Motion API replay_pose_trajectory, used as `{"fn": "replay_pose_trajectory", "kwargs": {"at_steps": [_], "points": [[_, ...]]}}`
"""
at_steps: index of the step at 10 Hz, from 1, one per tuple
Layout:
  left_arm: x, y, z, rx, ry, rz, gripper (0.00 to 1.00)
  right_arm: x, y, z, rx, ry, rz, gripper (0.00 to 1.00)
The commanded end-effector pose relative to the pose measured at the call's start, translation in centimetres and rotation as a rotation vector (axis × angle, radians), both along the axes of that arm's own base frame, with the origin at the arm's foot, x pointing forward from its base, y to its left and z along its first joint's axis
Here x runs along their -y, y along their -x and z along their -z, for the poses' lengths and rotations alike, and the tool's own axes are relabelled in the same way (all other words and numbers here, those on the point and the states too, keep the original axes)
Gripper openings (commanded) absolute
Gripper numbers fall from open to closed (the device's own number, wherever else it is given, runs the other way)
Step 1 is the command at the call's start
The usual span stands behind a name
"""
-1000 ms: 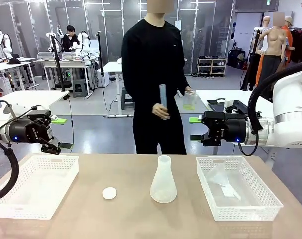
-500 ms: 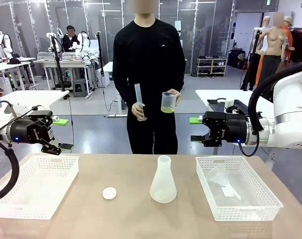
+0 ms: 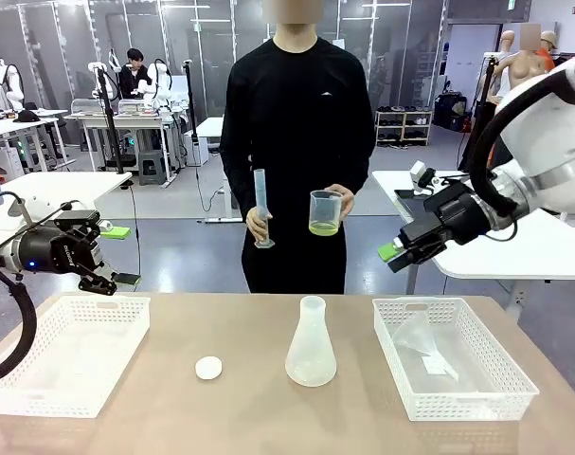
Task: Prepare the solutions needed for the experiment.
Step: Pick up the Plastic Funnel and insert it into the Big flask.
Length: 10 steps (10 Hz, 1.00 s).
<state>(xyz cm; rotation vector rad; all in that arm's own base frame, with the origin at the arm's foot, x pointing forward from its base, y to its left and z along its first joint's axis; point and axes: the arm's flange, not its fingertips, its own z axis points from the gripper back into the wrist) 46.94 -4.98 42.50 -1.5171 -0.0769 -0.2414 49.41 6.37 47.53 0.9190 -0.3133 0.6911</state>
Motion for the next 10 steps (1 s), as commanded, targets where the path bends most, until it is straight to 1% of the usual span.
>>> {"fn": "replay_pose_trajectory", "kwargs": {"at_steps": [1,2,3,7,8,9,10], "points": [[0.0,0.1,-0.2,-0.001,0.013,0.008,1.0,-0.5,-1.9,0.9,0.127,0.209,-0.151,1.0],[0.0,0.1,-0.2,-0.001,0.013,0.008,1.0,-0.4,-2.6,1.1,0.117,0.298,-0.145,1.0],[0.0,0.1,-0.2,-0.001,0.013,0.008,1.0,0.1,-0.7,-0.2,0.041,0.124,-0.081,1.0],[0.0,0.1,-0.2,-0.001,0.013,0.008,1.0,0.1,-0.7,-0.2,0.041,0.124,-0.081,1.0],[0.0,0.1,-0.2,-0.001,0.013,0.008,1.0,0.1,-1.4,-0.3,0.049,0.146,-0.097,1.0],[0.0,0.1,-0.2,-0.001,0.013,0.008,1.0,0.1,-3.4,-0.1,0.145,0.318,-0.25,1.0],[0.0,0.1,-0.2,-0.001,0.013,0.008,1.0,-0.6,-5.0,0.2,0.227,0.405,-0.424,1.0]]}}
